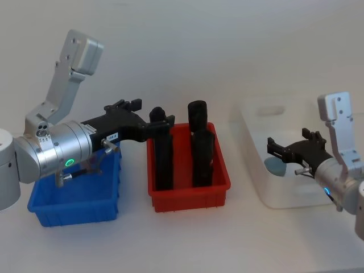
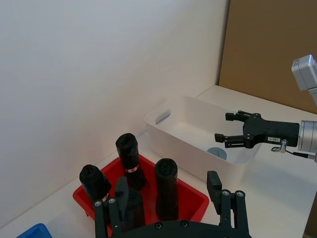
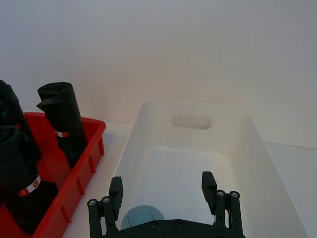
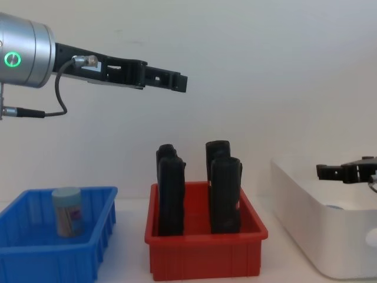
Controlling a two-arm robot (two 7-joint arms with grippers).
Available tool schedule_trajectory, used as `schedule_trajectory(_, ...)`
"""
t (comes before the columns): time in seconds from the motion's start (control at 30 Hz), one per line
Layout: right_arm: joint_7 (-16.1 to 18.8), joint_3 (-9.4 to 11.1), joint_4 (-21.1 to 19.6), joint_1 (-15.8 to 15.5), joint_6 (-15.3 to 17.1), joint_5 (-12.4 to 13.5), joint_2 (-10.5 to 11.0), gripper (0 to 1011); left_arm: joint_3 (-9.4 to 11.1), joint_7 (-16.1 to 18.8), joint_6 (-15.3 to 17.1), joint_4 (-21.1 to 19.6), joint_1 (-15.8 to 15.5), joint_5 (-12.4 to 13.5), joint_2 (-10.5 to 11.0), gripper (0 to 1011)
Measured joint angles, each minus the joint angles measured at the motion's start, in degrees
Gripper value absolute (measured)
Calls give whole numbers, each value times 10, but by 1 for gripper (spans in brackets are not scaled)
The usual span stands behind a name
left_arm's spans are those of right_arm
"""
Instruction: Pick the cotton swabs from the blue box and place them into the white box.
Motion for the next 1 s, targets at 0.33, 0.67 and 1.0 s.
schedule_trajectory(0.33, -8, 4, -17, -9, -23, 1, 3, 1001, 0, 0, 0, 0, 0, 0, 0, 1004)
schedule_trajectory(0.67, -13, 6, -28, -15, -35, 2, 5, 1001, 0, 0, 0, 0, 0, 0, 0, 1004)
schedule_trajectory(1.0, -13, 6, -38, -25, -40, 5, 9, 1001, 5, 11, -15, 0, 6, 5, -1, 1004)
